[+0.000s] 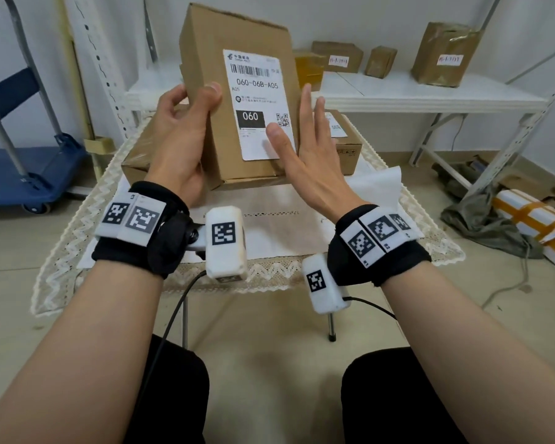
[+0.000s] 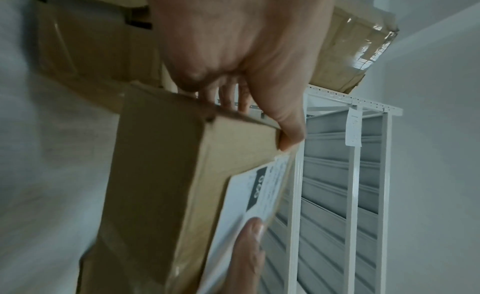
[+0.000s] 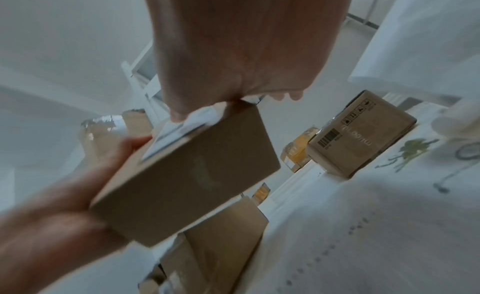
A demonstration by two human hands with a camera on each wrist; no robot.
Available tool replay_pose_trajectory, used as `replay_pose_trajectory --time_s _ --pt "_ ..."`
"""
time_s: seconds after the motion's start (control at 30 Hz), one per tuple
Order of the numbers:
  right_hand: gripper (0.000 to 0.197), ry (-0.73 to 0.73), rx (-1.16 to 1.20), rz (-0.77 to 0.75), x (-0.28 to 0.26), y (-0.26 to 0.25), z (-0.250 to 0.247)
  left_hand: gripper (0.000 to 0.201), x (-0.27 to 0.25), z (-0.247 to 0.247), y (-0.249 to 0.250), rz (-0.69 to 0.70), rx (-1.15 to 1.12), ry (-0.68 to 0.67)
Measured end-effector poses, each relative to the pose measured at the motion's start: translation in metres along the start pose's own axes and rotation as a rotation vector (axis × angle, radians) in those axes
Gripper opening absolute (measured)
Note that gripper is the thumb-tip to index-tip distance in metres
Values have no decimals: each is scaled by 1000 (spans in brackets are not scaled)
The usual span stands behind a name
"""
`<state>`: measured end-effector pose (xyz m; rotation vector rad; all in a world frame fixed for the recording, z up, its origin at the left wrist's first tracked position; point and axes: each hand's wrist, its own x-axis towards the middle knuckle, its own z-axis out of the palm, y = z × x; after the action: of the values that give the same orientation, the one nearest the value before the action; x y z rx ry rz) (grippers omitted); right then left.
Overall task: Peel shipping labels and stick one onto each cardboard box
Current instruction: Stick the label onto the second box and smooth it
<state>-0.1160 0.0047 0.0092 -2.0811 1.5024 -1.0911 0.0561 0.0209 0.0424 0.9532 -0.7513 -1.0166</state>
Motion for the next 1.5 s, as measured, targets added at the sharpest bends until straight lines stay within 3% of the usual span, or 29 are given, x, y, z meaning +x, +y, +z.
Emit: replay_pose_trajectory --time_s 0.1,0.17,0.23,0.33,0.4,0.57,0.83,1.1,1.5 --pt "111 85 306 48 9 -1 -10 50 -1 -2 7 7 93 -49" --pt "119 108 544 154 13 -1 -15 39 0 -2 8 17 169 -118" --pt "103 84 693 253 14 -1 -20 36 0 -1 7 13 234 -160" --pt "61 12 786 333 10 -2 -25 35 2 -2 4 -14 309 -182" --pt "51 -25 813 373 6 -2 -27 38 3 0 1 -11 410 -186" --pt "48 -13 792 468 2 0 -23 66 5 8 -10 146 764 -195" --pt "64 172 885 561 10 2 -16 94 -15 36 -35 352 1422 -444" --pt "67 216 909 553 13 6 -17 96 -11 33 -50 442 1455 -355" --pt "71 248 886 586 6 6 -26 99 4 12 -46 262 1425 -343"
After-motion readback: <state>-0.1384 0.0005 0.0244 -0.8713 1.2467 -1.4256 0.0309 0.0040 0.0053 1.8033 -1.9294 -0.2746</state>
